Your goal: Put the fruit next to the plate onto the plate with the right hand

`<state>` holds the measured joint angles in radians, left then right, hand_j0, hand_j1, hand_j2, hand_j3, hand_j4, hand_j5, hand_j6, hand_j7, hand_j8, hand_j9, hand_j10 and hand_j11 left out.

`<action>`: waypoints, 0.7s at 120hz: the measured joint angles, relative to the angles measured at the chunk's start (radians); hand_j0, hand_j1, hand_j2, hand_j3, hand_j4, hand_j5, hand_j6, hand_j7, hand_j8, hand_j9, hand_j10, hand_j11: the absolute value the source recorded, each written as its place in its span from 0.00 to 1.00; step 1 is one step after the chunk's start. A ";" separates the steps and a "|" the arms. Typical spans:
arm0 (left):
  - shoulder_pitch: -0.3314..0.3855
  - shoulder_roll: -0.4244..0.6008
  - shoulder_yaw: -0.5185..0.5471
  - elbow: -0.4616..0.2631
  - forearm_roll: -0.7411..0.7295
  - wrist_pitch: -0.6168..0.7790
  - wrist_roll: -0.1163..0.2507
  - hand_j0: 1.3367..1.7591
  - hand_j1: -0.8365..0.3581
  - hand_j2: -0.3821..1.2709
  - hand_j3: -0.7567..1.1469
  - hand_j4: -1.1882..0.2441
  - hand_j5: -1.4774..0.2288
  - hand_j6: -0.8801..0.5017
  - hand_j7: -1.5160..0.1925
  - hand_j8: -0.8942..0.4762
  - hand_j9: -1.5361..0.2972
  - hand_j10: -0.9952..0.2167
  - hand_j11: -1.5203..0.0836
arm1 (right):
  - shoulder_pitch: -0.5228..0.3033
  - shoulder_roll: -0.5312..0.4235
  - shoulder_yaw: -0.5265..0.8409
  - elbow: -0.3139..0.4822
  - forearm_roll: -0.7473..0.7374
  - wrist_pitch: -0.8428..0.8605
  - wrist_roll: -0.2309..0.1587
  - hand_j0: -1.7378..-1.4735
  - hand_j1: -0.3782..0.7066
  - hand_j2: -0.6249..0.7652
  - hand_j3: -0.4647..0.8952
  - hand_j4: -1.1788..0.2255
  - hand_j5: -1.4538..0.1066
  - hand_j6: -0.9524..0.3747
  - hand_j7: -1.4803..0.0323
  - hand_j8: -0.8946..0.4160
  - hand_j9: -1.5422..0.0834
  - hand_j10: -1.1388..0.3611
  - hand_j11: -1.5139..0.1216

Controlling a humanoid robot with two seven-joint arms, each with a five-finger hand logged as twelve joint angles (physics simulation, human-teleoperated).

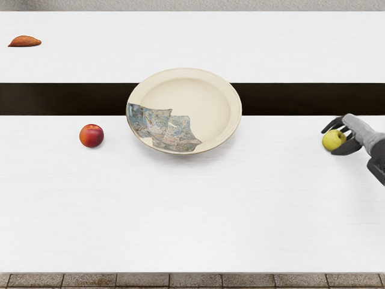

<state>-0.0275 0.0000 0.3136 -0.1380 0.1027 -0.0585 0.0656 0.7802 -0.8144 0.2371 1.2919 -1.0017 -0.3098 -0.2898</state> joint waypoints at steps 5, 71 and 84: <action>0.000 0.000 0.000 0.000 0.000 0.000 0.000 0.76 0.75 0.26 0.40 0.66 0.68 0.46 0.70 0.47 0.66 0.62 0.75 | 0.002 0.001 0.000 -0.002 0.005 0.002 0.000 0.37 0.55 0.45 0.34 0.37 0.53 0.38 0.49 0.33 0.53 0.34 0.51; 0.000 0.000 0.001 0.000 0.000 0.000 0.000 0.76 0.75 0.26 0.40 0.66 0.68 0.46 0.70 0.47 0.66 0.62 0.75 | 0.037 -0.102 0.220 0.116 0.198 0.287 0.000 0.31 0.56 0.54 0.34 0.43 0.46 0.36 0.49 0.32 0.50 0.37 0.48; 0.000 0.000 0.001 0.000 -0.001 0.000 0.000 0.76 0.75 0.26 0.40 0.66 0.68 0.46 0.70 0.47 0.66 0.62 0.75 | 0.067 -0.097 0.285 0.141 0.287 0.381 0.000 0.31 0.57 0.54 0.34 0.43 0.45 0.36 0.49 0.33 0.49 0.37 0.47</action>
<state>-0.0276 0.0000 0.3142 -0.1380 0.1021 -0.0586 0.0659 0.8473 -0.9114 0.5223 1.4330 -0.7142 0.0714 -0.2903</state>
